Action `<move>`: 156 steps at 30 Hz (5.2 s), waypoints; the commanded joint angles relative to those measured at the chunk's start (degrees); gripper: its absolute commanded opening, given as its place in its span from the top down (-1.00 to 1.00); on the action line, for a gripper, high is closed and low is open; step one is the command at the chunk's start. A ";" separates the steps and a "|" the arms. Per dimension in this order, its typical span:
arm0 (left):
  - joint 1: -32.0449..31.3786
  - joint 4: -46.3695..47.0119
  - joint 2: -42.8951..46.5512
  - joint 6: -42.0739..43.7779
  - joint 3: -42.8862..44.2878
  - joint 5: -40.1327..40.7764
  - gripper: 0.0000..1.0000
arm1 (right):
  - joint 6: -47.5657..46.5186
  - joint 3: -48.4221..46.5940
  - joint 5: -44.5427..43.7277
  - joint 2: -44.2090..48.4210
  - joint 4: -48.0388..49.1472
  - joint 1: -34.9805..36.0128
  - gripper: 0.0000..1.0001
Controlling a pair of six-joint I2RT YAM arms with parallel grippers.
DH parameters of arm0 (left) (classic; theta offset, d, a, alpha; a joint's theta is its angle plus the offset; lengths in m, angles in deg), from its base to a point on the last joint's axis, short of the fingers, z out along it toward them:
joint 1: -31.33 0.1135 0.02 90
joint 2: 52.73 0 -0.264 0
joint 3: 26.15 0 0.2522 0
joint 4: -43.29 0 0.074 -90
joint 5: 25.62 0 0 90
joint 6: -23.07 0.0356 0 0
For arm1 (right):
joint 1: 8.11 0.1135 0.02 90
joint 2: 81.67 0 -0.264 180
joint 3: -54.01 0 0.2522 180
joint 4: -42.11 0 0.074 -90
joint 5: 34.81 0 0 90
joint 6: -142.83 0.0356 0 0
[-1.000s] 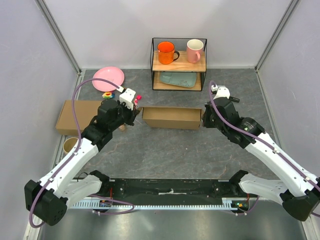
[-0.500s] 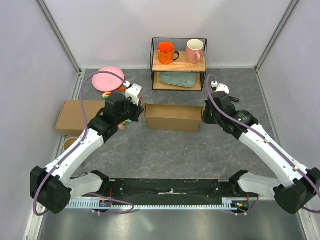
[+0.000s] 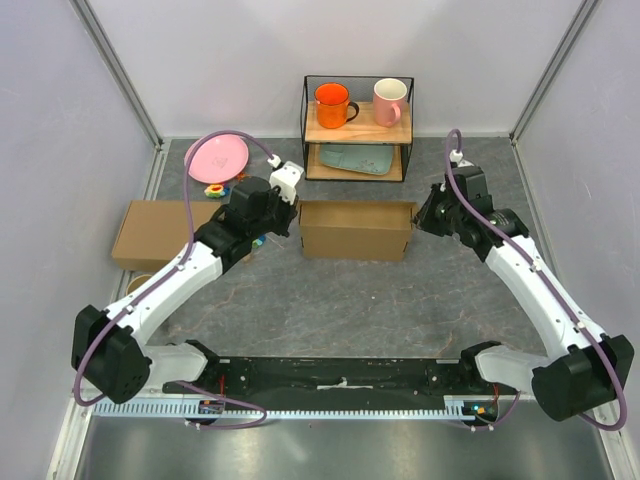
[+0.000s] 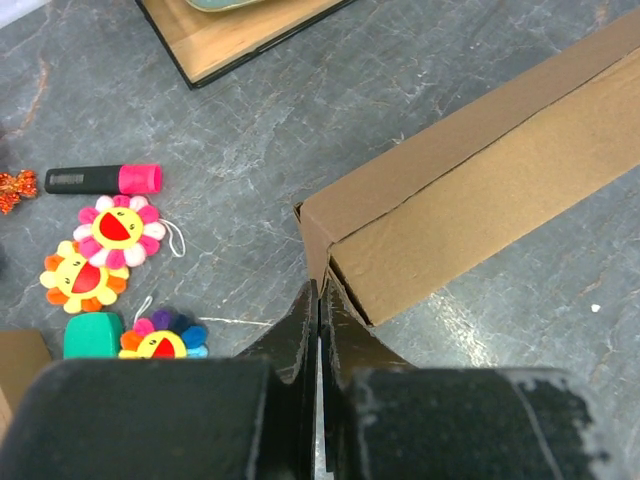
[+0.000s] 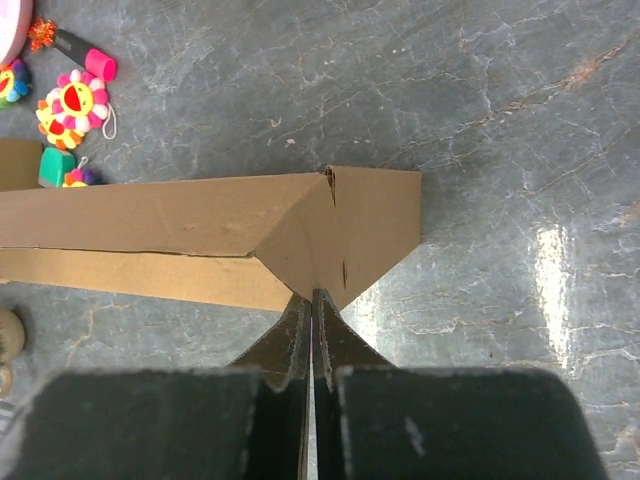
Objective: Fold the paper box
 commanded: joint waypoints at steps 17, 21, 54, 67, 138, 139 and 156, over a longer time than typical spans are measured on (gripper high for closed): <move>-0.60 -0.56 -4.94 6.77 2.16 3.22 0.97 | 12.36 3.93 23.71 -2.43 12.75 -11.12 1.00; -0.60 -0.48 -5.03 6.94 2.25 3.48 0.97 | 14.56 4.90 26.44 -2.43 14.86 -11.65 1.00; -1.48 0.58 -3.97 8.18 -0.21 5.33 0.96 | 22.83 10.79 31.21 0.64 20.77 -13.49 1.00; -1.48 0.05 -4.32 7.03 0.58 5.50 0.97 | 0.68 2.27 11.34 5.04 4.76 -11.47 1.00; 9.76 4.35 -2.21 -34.62 5.94 -21.19 0.96 | -6.09 15.80 -11.87 3.02 8.19 1.80 1.00; 10.29 4.88 -2.47 -35.58 5.50 -22.35 0.96 | -6.18 15.80 -11.96 3.01 8.19 1.89 1.00; 15.39 11.83 -4.67 -45.27 1.28 -32.38 0.96 | -6.27 15.71 -11.87 2.31 8.45 2.06 1.00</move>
